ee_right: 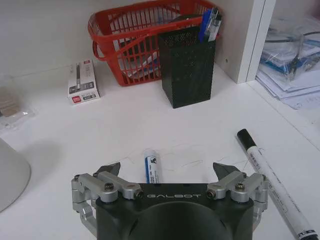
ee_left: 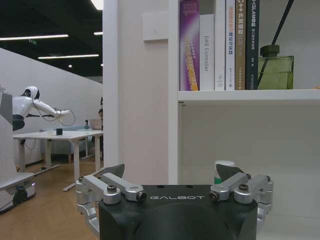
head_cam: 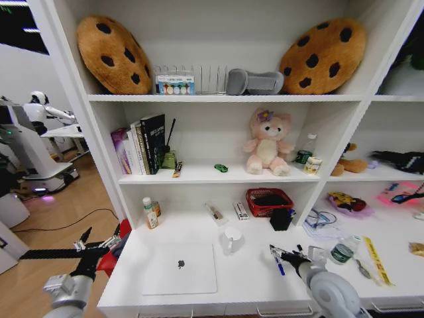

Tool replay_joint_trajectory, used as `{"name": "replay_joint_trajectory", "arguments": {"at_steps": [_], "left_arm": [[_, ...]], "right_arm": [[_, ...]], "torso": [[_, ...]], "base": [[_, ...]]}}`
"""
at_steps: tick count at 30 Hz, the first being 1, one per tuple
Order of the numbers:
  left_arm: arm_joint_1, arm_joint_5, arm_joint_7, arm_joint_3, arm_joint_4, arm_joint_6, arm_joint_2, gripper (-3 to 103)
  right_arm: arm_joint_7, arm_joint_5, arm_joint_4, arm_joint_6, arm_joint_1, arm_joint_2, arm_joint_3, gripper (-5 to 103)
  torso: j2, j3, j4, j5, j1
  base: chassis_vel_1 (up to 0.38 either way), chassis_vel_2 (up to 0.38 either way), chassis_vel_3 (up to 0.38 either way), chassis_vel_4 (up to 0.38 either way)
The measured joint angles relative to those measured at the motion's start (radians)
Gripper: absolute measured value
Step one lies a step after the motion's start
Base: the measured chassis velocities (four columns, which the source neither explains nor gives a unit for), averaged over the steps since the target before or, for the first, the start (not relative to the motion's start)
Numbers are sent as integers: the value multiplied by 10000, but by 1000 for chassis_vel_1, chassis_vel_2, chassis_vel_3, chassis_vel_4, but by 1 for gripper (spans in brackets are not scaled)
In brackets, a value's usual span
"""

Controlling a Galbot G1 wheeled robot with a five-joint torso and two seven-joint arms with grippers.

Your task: Organize the objects on the table.

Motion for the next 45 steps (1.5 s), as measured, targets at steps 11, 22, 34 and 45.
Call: {"name": "replay_joint_trajectory", "arguments": {"at_steps": [11,22,34,45], "left_arm": [[0,0,-1,0,0,0,0,100],[0,0,-1,0,0,0,0,100],[0,0,-1,0,0,0,0,100],[0,0,-1,0,0,0,0,100]], "right_arm": [[-96,165,-1082,-23,1011,-291,-573,101],[-219,-55,-1163,-33,833,-283,-685,65],[-171,-41,-1116,-52,909,-284,-767,21],[-983,-2197,-1191,2256,1102,-197,-678,12]], "torso": [[0,1,2,-1,1],[1,-1,0,-5,0],[0,0,1,1,0],[0,0,0,0,0]], "base": [[0,0,0,0],[0,0,0,0],[0,0,0,0],[0,0,0,0]]}}
